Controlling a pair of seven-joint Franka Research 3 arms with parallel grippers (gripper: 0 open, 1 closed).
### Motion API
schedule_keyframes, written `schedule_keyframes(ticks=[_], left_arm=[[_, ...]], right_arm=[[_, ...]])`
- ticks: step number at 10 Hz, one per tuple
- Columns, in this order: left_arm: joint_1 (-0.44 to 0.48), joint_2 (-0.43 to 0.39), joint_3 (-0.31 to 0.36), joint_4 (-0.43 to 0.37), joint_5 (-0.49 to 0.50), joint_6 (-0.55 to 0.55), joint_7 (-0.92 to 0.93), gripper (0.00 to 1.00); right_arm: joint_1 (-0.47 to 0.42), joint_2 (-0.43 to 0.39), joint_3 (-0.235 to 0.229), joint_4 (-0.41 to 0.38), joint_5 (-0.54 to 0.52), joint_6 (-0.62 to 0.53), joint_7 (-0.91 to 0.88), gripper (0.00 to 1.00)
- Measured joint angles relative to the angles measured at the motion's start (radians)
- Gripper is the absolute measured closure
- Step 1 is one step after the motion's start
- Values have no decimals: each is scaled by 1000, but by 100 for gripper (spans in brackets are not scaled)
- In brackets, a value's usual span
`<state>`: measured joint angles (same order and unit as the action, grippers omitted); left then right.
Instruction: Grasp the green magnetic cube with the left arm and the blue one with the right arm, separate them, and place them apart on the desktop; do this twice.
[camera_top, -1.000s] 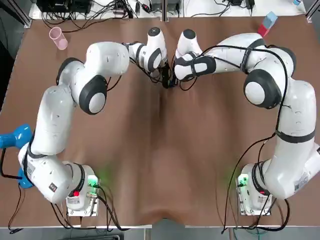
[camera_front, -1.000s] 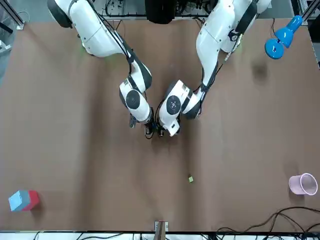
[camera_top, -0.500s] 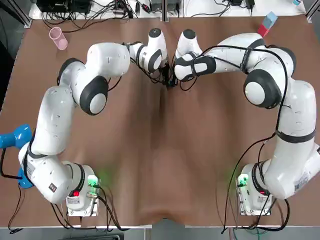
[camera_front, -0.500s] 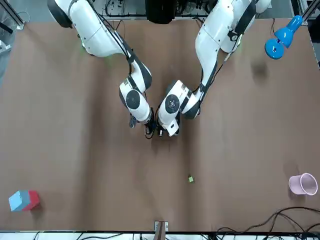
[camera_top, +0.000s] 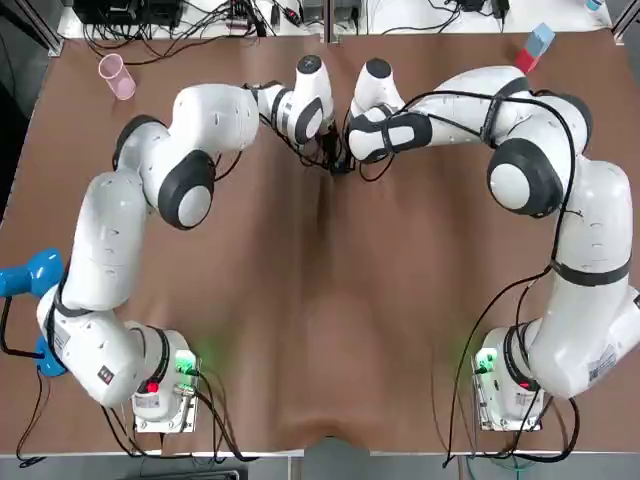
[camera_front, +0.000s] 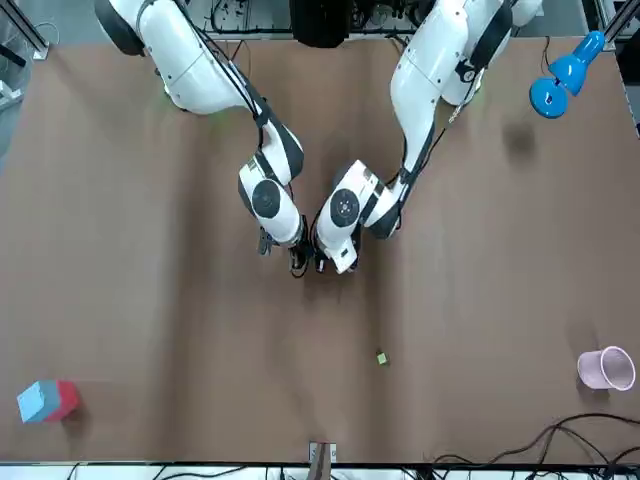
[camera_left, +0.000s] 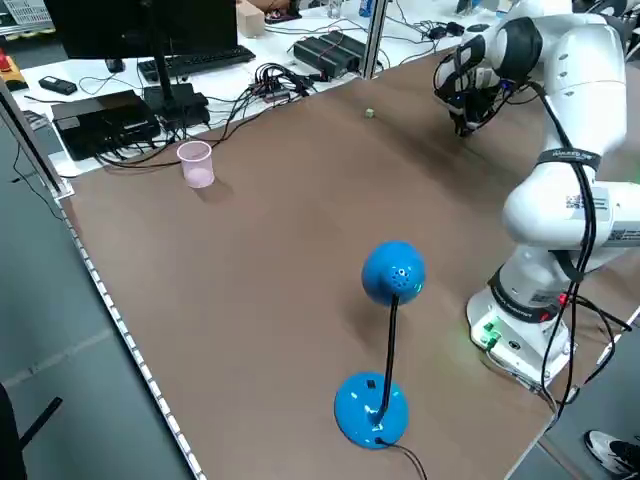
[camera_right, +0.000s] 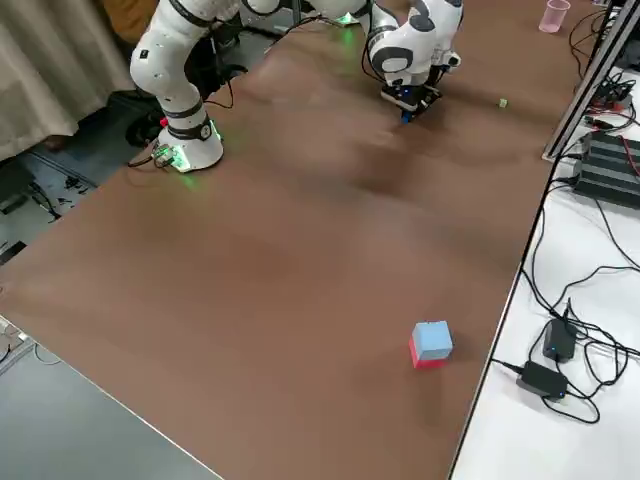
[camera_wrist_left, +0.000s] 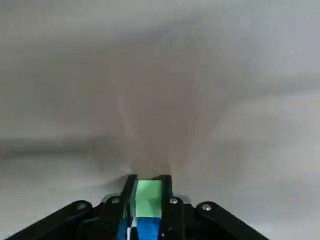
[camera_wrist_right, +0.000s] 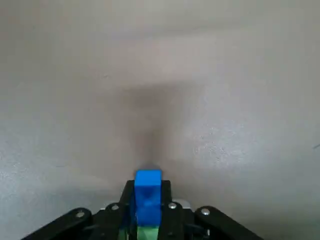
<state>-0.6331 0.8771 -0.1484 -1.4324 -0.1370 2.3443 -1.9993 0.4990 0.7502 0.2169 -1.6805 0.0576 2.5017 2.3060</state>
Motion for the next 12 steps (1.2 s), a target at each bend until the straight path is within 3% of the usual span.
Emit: schedule_keyframes(ticks=[3,5,7,10,12], left_arm=[[68,-54,2,-19,6,-173,101,77],[86,-99,3,-27,7,-360,142,77],[88,-169,3,-86,45,-564,173,77],[76,-277,-7,-239,54,-823,178,77],[23,-300,-39,-384,54,-844,162,77]], right_arm=[[0,0,0,0,-4,0,0,77],[0,0,0,0,-7,0,-8,74],[-2,-5,8,9,-7,-1,-22,45],[-15,-48,28,42,-7,-50,-25,1],[-53,-107,28,46,-9,-140,-103,0]])
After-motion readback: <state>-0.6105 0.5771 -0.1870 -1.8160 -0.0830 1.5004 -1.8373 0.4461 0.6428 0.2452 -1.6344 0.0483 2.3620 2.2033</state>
